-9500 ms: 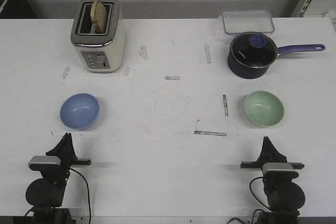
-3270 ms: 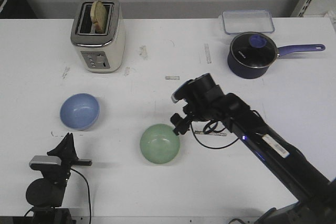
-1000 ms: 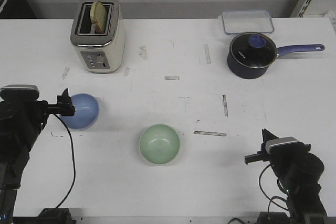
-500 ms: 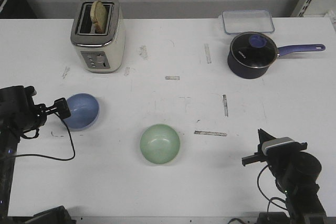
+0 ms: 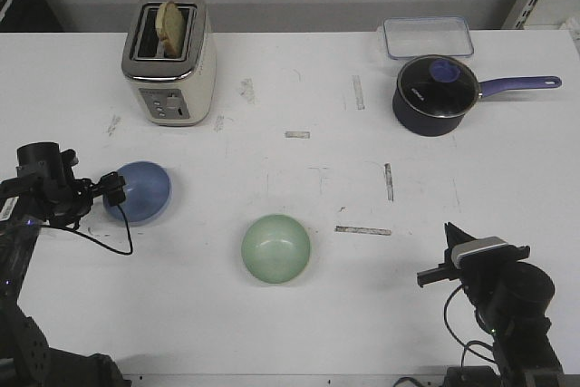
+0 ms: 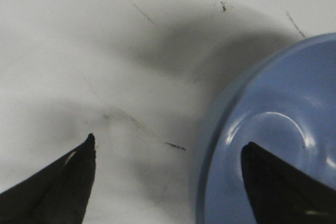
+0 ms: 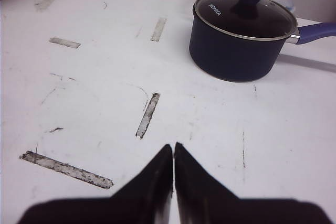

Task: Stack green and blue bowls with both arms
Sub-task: 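Grip the blue bowl rim, lift it and carry it over the green bowl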

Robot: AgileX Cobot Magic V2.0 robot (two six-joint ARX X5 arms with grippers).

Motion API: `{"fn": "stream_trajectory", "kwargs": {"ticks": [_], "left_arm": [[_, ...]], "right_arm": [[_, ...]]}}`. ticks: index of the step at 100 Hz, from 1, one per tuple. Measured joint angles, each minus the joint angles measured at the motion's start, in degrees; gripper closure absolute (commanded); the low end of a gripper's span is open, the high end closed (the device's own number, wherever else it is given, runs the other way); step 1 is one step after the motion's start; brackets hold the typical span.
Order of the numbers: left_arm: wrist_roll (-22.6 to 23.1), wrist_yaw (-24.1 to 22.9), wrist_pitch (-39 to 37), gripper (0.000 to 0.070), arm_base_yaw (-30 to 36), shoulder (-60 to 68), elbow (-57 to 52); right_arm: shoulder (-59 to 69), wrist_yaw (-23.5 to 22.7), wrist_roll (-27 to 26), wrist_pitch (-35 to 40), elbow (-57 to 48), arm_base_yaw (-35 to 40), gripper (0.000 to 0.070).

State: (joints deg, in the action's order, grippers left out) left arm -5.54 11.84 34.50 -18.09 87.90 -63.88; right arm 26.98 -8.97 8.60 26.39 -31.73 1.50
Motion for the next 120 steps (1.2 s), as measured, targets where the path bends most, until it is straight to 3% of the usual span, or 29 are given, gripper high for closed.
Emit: {"fn": "stream_trajectory", "kwargs": {"ticks": [7, 18, 26, 64, 84, 99, 120], "left_arm": [[-0.33, 0.0, -0.7, 0.0392, 0.0, 1.01, 0.0], [-1.07, 0.0, -0.79, 0.0594, 0.0, 2.4, 0.0], [-1.29, 0.11, -1.05, 0.07, 0.11, 2.47, 0.0], [-2.05, 0.63, -2.32, 0.07, 0.39, 2.29, -0.72], [-3.1, 3.96, 0.07, 0.07, 2.36, -1.31, -6.82], [-4.07, 8.22, 2.45, 0.07, 7.26, -6.56, -12.09], [-4.26, 8.81, 3.39, 0.07, 19.32, -12.46, -12.96]], "right_arm": [[0.0, 0.0, 0.0, 0.0, 0.0, 0.0, 0.07], [0.0, 0.0, 0.0, 0.0, 0.0, 0.0, 0.07], [0.0, -0.02, 0.02, 0.0, 0.0, 0.0, 0.07], [0.0, 0.0, 0.02, 0.0, 0.0, 0.0, 0.07], [0.0, -0.02, 0.09, 0.0, 0.0, 0.0, 0.07], [0.0, -0.02, 0.13, 0.0, 0.0, 0.0, 0.07], [0.0, 0.0, 0.13, 0.0, 0.0, 0.02, 0.07]]}}
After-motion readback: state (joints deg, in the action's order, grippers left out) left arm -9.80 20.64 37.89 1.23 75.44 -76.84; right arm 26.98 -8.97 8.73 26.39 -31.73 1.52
